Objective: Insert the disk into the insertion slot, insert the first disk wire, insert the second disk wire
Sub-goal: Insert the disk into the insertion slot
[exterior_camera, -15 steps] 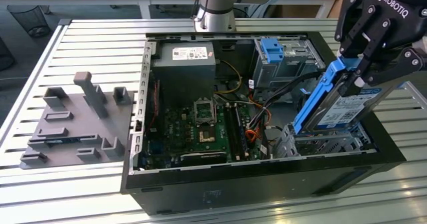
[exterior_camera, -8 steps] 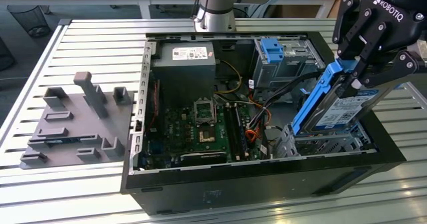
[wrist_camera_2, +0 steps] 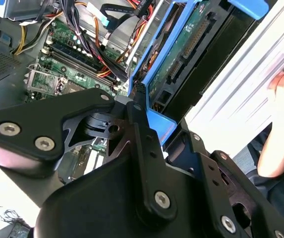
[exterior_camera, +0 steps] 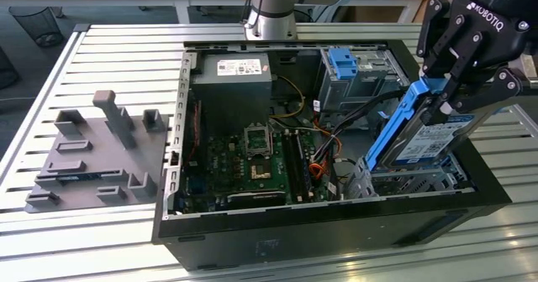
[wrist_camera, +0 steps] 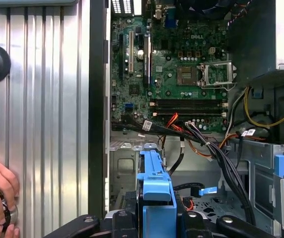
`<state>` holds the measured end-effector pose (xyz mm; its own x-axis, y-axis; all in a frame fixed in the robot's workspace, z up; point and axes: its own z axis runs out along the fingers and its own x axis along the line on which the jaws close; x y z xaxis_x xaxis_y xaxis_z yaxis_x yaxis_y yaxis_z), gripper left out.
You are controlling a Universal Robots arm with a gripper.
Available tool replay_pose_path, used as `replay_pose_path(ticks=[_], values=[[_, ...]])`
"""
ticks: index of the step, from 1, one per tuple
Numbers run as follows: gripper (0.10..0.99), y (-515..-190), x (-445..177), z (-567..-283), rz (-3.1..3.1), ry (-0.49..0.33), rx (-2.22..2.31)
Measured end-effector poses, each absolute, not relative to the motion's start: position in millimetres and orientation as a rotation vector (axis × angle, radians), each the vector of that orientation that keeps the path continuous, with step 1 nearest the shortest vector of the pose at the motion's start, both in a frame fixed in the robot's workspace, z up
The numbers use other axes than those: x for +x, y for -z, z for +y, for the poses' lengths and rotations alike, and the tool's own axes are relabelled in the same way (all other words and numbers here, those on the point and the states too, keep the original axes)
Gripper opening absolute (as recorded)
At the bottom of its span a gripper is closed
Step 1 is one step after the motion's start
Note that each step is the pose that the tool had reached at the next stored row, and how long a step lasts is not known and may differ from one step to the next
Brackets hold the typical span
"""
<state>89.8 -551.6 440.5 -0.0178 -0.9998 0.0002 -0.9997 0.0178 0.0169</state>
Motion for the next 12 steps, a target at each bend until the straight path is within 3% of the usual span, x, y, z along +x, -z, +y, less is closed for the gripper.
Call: replay_pose_path(ticks=[12], values=[[0.365, -433.3, 89.7, -551.6, -2.233, 0.019, 2.193]])
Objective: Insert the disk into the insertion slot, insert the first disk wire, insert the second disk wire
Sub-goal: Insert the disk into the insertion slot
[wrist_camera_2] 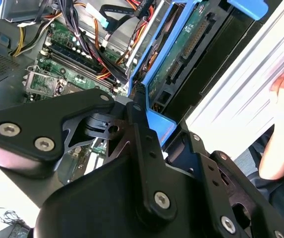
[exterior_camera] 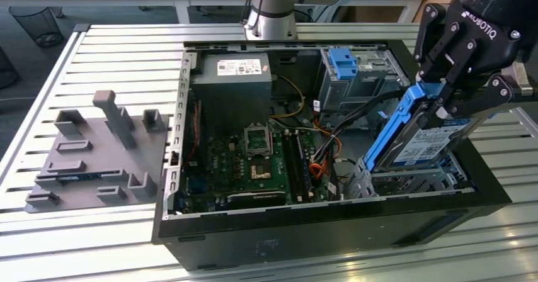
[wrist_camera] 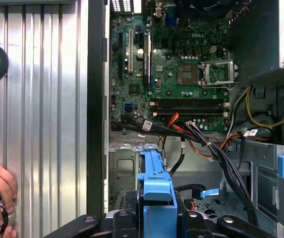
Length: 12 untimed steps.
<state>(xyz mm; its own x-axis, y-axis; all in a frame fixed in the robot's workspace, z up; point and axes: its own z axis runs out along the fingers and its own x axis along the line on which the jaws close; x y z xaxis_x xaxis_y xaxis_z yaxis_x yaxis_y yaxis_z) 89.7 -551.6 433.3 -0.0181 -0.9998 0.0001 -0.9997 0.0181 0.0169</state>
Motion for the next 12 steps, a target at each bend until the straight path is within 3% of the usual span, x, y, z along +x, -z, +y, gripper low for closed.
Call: replay_pose_path(ticks=[12], values=[[0.365, -424.0, 89.7, -551.4, -2.235, 0.019, 2.191]])
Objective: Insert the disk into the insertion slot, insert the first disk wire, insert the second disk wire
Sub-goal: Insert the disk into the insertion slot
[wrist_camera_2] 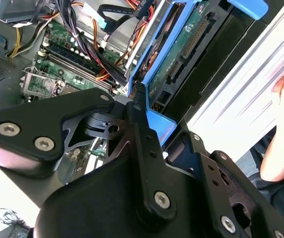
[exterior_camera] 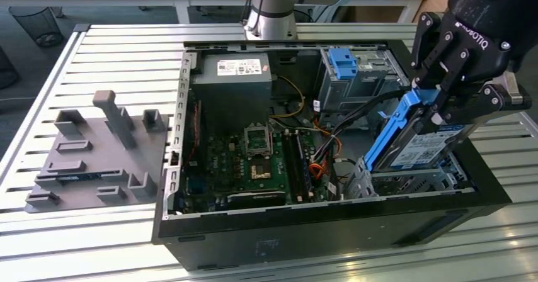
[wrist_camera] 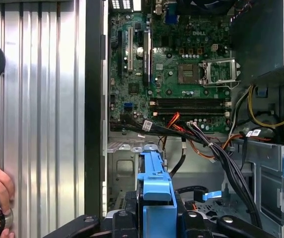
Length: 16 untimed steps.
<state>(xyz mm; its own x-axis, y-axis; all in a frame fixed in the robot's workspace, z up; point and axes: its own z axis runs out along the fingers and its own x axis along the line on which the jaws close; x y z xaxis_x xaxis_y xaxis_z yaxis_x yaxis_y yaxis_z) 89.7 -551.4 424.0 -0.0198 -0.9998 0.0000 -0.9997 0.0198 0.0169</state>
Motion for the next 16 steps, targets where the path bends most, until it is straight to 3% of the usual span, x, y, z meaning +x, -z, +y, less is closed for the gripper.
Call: replay_pose_path(ticks=[16], values=[[0.365, -413.3, 89.7, -551.4, -2.235, 0.020, 2.191]])
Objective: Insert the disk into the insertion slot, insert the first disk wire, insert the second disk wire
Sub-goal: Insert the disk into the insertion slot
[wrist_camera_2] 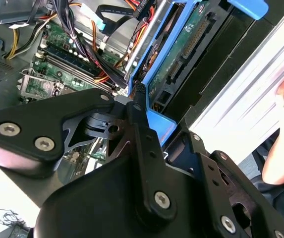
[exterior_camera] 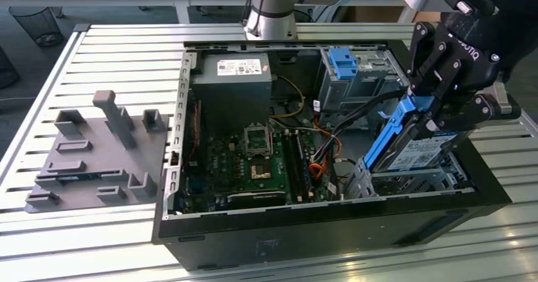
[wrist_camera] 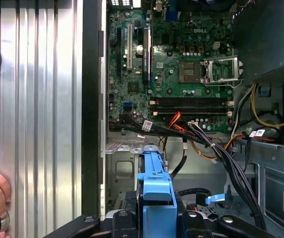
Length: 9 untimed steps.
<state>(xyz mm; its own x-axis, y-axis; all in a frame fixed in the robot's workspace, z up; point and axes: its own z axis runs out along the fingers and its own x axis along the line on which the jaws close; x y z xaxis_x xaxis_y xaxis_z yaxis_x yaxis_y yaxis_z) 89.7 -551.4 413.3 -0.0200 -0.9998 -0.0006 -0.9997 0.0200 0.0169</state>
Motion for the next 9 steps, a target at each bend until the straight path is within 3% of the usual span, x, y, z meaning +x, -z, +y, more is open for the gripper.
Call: replay_pose_path(ticks=[9], values=[[0.365, -407.9, 89.7, -551.4, -2.235, 0.020, 2.191]])
